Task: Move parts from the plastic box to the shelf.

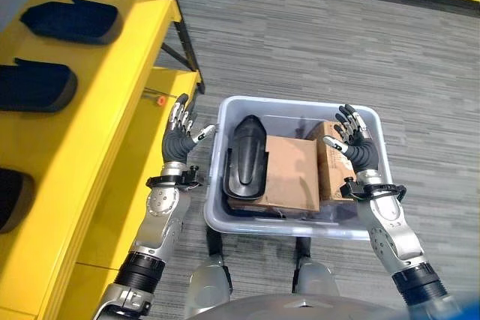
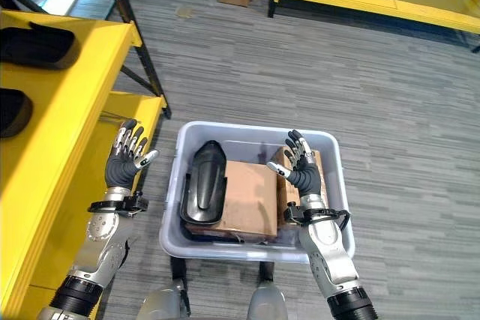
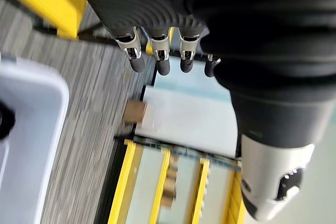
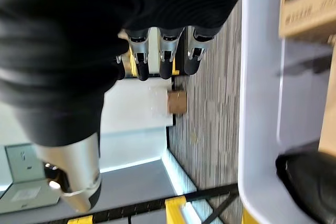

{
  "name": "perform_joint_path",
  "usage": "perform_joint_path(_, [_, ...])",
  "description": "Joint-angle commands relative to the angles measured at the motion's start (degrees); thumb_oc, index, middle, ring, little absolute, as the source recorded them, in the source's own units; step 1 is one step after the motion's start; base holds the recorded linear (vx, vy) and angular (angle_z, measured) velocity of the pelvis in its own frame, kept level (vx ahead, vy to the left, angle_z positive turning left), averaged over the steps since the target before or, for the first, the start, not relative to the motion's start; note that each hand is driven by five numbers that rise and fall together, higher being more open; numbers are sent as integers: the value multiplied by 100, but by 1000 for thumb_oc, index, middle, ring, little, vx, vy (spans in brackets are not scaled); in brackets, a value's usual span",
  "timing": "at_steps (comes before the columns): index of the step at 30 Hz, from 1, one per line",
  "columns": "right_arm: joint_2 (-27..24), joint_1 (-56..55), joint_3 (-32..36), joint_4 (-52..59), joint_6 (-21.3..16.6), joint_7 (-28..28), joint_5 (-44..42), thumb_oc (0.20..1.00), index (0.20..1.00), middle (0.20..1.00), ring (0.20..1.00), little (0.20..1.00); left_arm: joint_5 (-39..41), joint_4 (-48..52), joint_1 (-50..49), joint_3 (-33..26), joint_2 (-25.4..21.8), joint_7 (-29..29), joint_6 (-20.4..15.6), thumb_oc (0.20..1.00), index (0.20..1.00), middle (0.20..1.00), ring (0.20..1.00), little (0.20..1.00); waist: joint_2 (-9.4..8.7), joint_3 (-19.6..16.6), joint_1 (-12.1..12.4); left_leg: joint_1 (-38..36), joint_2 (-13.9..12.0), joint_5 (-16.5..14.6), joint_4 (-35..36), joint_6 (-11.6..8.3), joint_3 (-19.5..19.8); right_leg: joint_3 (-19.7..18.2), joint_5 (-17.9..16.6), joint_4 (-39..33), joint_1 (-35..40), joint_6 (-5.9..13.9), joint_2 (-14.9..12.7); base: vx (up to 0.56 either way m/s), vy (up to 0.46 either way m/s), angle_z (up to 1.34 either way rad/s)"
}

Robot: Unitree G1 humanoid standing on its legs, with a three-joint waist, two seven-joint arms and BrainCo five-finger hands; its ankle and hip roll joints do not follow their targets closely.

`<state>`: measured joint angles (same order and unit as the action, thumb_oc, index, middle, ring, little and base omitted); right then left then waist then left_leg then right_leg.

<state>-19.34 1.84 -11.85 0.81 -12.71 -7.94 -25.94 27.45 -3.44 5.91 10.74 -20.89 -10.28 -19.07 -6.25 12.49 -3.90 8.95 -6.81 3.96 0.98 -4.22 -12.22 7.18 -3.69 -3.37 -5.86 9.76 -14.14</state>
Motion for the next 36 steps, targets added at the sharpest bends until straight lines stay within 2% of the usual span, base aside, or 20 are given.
perform_joint_path(1, [-276,127,181,660,-297,55,-133,1000,1000,1000,1000,1000,-268,250,317,3,-65,-87,-196,1000,1000,1000,1000,1000,-52,16,11,202,-517,-311,-746,-108,-7,13,-345,359,-71,148,-398,-60,-37,-13])
perform_joint_path(6, [-309,275,114,781,-387,-85,-101,1000,1000,1000,1000,1000,-318,-16,647,278,36,-219,-209,1000,1000,1000,1000,1000,47,290,-96,338,-579,-146,-644,-190,-78,-59,-336,363,-376,111,-327,-71,-32,-16])
perform_joint_path(7, [-339,366,99,824,-436,-174,30,1000,1000,1000,1000,1000,-465,-209,827,383,49,-358,-224,1000,1000,1000,1000,1000,95,404,-179,391,-587,-61,-527,-213,-170,-141,-388,349,-571,116,-313,-77,-17,-13])
perform_joint_path(10, [-347,395,89,825,-448,-196,27,1000,1000,1000,1000,1000,-517,-266,902,407,59,-395,-227,1000,1000,1000,1000,1000,112,443,-192,421,-593,-33,-500,-220,-209,-162,-402,358,-648,116,-309,-51,-13,-18])
perform_joint_path(15, [-380,481,58,862,-521,-328,108,1000,1000,1000,1000,1000,-859,-742,1198,454,119,-769,-206,1000,1000,1000,1000,1000,157,744,-304,524,-608,30,-465,-261,-306,-257,-446,418,-910,105,-294,-51,-15,-11])
perform_joint_path(21, [-365,544,-24,869,-605,-416,108,1000,1000,1000,1000,1000,-1201,-1391,1502,377,148,-1207,-118,1000,1000,1000,1000,1000,93,992,-429,581,-657,136,-359,-307,-450,-359,-521,423,-1150,98,-228,-39,-21,-8])
perform_joint_path(26, [-349,594,-87,822,-632,-443,87,1000,1000,1000,1000,1000,-1242,-1740,1691,383,166,-1367,-115,1000,1000,1000,1000,1000,73,1065,-477,601,-682,188,-303,-332,-506,-402,-545,421,-1259,97,-204,-23,-10,-11])
perform_joint_path(30, [-355,690,-195,788,-685,-468,50,1000,1000,1000,1000,1000,-1383,-2306,1988,397,120,-1604,-40,1000,1000,1000,1000,1000,9,1159,-576,651,-726,243,-245,-368,-578,-481,-569,437,-1413,83,-131,-30,-18,-12])
perform_joint_path(31, [-365,738,-261,765,-717,-475,43,1000,1000,1000,1000,1000,-1633,-2684,2202,420,52,-1810,53,1000,1000,1000,1000,1000,-32,1214,-635,676,-745,269,-219,-386,-619,-515,-585,443,-1503,86,-96,-21,-12,-18])
perform_joint_path(36, [-365,834,-419,670,-748,-452,-31,1000,1000,1000,1000,1000,-1683,-3610,2702,497,0,-1995,163,1000,1000,1000,1000,1000,-94,1306,-739,706,-777,319,-177,-418,-688,-586,-602,458,-1631,73,-37,-14,-8,-9])
